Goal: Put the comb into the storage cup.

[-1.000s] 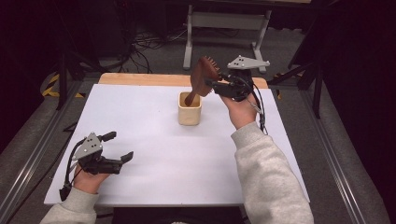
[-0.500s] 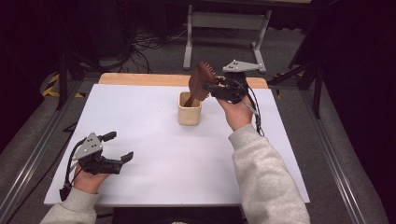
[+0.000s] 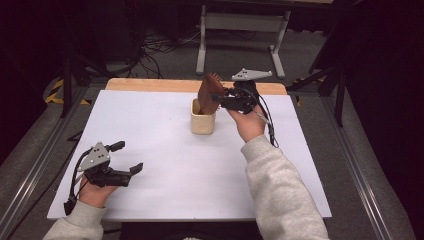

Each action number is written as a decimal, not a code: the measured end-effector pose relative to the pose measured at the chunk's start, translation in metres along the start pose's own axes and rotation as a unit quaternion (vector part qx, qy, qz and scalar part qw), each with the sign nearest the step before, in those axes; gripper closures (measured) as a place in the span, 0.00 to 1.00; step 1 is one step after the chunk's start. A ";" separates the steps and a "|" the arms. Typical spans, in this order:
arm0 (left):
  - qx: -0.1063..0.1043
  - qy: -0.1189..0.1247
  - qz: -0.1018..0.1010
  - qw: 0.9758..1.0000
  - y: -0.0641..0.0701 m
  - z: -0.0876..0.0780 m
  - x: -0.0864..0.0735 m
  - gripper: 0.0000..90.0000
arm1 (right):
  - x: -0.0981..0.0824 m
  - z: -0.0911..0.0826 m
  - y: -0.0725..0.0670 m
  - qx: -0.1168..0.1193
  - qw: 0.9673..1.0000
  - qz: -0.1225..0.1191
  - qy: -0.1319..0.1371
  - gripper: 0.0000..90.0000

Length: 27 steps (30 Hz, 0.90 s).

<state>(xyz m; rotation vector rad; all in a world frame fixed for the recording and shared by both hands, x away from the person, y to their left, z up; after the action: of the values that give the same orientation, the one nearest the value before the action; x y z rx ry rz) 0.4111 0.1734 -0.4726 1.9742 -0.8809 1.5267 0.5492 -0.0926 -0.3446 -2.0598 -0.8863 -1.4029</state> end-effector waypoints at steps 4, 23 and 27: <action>0.000 -0.002 0.002 1.000 0.000 0.000 0.000 0.04 | -0.003 0.004 -0.001 0.002 1.000 0.005 -0.006 0.66; -0.001 -0.004 0.003 1.000 0.001 0.001 -0.001 0.04 | -0.007 0.010 0.001 0.000 1.000 0.006 -0.010 0.58; -0.002 -0.003 0.000 1.000 0.001 0.001 -0.001 0.04 | -0.003 0.009 0.002 0.011 1.000 0.016 0.008 0.44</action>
<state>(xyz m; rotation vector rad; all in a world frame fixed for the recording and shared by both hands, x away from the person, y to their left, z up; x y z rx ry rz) 0.4108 0.1718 -0.4734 1.9780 -0.8858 1.5188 0.5551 -0.0883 -0.3502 -2.0351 -0.8557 -1.3844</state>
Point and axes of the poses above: each handheld gripper's, and its own axes: z roughly forward along the jaws, x roughly out of its top, y roughly to its right, the point moved 10 cm from there along z, roughly forward along the jaws, and after that the axes turned 5 degrees about y, right-handed, at the moved point
